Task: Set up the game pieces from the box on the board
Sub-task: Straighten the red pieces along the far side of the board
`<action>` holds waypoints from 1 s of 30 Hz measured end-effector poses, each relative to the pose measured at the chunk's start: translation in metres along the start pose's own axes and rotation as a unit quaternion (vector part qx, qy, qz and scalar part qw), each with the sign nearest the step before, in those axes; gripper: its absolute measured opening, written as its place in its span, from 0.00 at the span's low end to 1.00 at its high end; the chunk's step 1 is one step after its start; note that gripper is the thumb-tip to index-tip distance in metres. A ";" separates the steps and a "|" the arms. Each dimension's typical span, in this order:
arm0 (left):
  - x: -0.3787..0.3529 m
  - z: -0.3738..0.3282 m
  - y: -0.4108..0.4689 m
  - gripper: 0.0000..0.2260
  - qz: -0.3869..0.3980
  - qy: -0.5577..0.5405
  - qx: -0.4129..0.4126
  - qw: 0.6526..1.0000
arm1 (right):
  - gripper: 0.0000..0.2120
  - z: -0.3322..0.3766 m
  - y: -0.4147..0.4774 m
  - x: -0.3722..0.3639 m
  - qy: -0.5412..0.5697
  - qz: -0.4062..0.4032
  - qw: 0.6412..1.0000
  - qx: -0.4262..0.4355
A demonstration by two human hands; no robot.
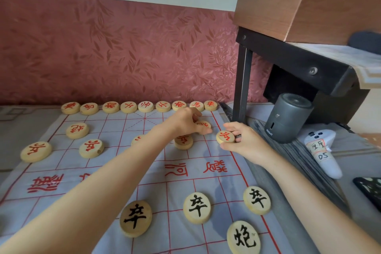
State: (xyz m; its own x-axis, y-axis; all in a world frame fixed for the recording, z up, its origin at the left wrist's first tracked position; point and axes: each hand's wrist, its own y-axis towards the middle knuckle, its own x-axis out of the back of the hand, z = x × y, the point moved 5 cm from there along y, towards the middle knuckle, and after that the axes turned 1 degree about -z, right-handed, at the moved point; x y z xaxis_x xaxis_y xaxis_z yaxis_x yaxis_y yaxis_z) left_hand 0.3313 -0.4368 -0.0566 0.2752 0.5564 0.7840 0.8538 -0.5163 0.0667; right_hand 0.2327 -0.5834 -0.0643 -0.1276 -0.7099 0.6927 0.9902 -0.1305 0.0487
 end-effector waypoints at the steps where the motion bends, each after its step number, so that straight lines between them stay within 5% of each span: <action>1: 0.003 0.001 -0.001 0.28 -0.008 -0.006 -0.003 1.000 | 0.31 0.002 -0.002 0.002 -0.011 -0.003 1.000 0.006; 6: 0.034 0.007 -0.019 0.24 -0.071 -0.005 -0.019 0.997 | 0.33 0.022 -0.011 0.019 -0.163 -0.053 0.984 0.043; 12: 0.099 0.046 -0.063 0.17 -0.125 0.012 0.015 0.992 | 0.27 0.075 -0.015 -0.001 -0.198 -0.049 0.973 0.106; 20: 0.189 0.146 -0.147 0.10 -0.185 0.009 0.096 0.978 | 0.19 0.171 0.007 -0.111 -0.082 0.079 0.982 0.148; 30: 0.220 0.218 -0.175 0.11 -0.199 0.031 0.149 0.968 | 0.26 0.243 0.050 -0.230 -0.068 0.153 0.968 0.188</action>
State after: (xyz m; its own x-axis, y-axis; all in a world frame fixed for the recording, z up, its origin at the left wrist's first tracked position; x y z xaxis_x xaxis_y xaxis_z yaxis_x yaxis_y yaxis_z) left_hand 0.3384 -0.0822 -0.0300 -0.1201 0.6284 0.7686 0.9789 -0.0540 0.1970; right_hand 0.3250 -0.2587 -0.0461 0.1579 -0.5750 0.8028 0.9342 0.3503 0.0671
